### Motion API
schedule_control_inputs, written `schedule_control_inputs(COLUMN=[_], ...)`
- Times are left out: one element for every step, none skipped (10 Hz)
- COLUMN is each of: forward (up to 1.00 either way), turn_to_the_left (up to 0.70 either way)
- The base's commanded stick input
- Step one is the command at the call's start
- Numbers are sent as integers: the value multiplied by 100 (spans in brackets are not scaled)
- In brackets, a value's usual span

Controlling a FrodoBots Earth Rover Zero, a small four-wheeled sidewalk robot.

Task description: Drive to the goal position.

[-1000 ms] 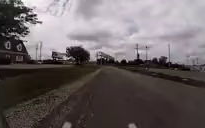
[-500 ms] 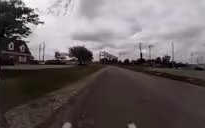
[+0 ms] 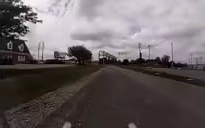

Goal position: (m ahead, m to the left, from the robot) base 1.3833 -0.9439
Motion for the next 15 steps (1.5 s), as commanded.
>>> schedule_control_inputs(forward=[45,45,45,45,45,45,45,45,45,45,45,45,45,45,45], turn_to_the_left=[0,0,0,0,0,0,0,0,17,27,27,27,27,26,14])
